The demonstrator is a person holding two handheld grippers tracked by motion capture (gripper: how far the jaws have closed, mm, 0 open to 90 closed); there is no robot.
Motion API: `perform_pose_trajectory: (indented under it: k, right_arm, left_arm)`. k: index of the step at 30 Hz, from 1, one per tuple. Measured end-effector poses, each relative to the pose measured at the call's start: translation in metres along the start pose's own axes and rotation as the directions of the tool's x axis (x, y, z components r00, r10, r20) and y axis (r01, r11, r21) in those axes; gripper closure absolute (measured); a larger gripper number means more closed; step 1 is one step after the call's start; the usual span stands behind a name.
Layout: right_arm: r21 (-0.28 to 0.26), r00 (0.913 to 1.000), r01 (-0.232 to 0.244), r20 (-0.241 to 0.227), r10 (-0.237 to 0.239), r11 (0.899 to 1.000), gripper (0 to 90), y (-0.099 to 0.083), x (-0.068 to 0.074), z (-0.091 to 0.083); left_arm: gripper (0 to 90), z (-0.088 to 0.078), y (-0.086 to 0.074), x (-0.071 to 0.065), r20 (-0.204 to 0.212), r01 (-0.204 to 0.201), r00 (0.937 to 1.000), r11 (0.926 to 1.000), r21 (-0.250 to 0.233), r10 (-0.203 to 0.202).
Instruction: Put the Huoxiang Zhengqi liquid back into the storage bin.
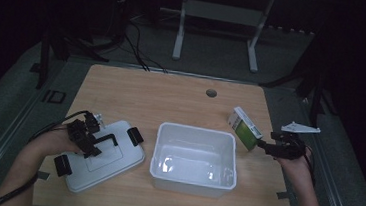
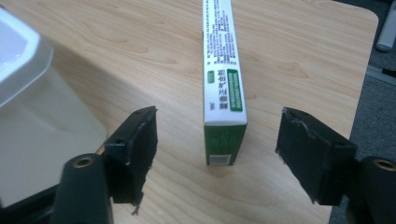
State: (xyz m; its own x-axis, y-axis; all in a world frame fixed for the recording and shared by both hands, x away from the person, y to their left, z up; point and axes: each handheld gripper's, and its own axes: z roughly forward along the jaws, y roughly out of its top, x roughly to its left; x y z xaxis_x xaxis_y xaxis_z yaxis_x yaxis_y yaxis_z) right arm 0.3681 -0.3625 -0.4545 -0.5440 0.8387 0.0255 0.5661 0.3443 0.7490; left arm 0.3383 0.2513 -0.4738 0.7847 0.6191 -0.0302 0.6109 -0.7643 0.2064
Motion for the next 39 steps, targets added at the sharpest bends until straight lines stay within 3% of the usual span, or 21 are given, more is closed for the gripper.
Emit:
perform_pose_trajectory:
  k: [7, 16, 21, 26, 32, 37, 39]
  right_arm:
    - [0.062, 0.9999, 0.016, -0.001, -0.016, 0.998, 29.6, 0.014, -0.003, 0.009]
    - [0.15, 0.999, 0.042, -0.023, -0.039, 0.988, 31.8, 0.034, -0.004, 0.025]
    - [0.199, 0.9976, 0.059, -0.048, -0.051, 0.978, 34.2, 0.046, -0.006, 0.034]
    - [0.245, 0.9963, 0.083, -0.042, -0.075, 0.966, 32.3, 0.057, -0.004, 0.044]
    - [0.283, 0.9969, 0.077, -0.038, -0.069, 0.956, 33.5, 0.068, -0.005, 0.055]
    - [0.322, 0.9961, 0.086, -0.043, -0.077, 0.943, 35.2, 0.072, -0.006, 0.064]
    - [0.358, 0.9964, 0.085, -0.037, -0.077, 0.93, 36.5, 0.076, -0.008, 0.07]
  left_arm:
    - [38.4, 0.0, -0.002, 0.001, 0.0, 0.003, 1.0, 1.0, 0.005, -0.003]
    - [38.4, 0.0, -0.002, 0.001, 0.007, -0.003, 1.0, 0.9999, 0.01, 0.003]
    - [38.4, -0.001, -0.003, 0.0, 0.003, -0.003, 1.0, 1.0, 0.006, 0.003]
    - [38.4, 0.0, -0.003, -0.001, 0.005, -0.007, 1.0, 0.9999, 0.011, 0.007]
    - [38.3, 0.0, -0.003, 0.0, 0.005, -0.012, 0.9999, 0.9998, 0.017, 0.012]
    - [38.3, 0.0, -0.003, -0.001, 0.004, -0.015, 0.9999, 0.9997, 0.017, 0.015]
    - [38.3, 0.001, -0.003, 0.0, 0.005, -0.019, 0.9998, 0.9996, 0.02, 0.019]
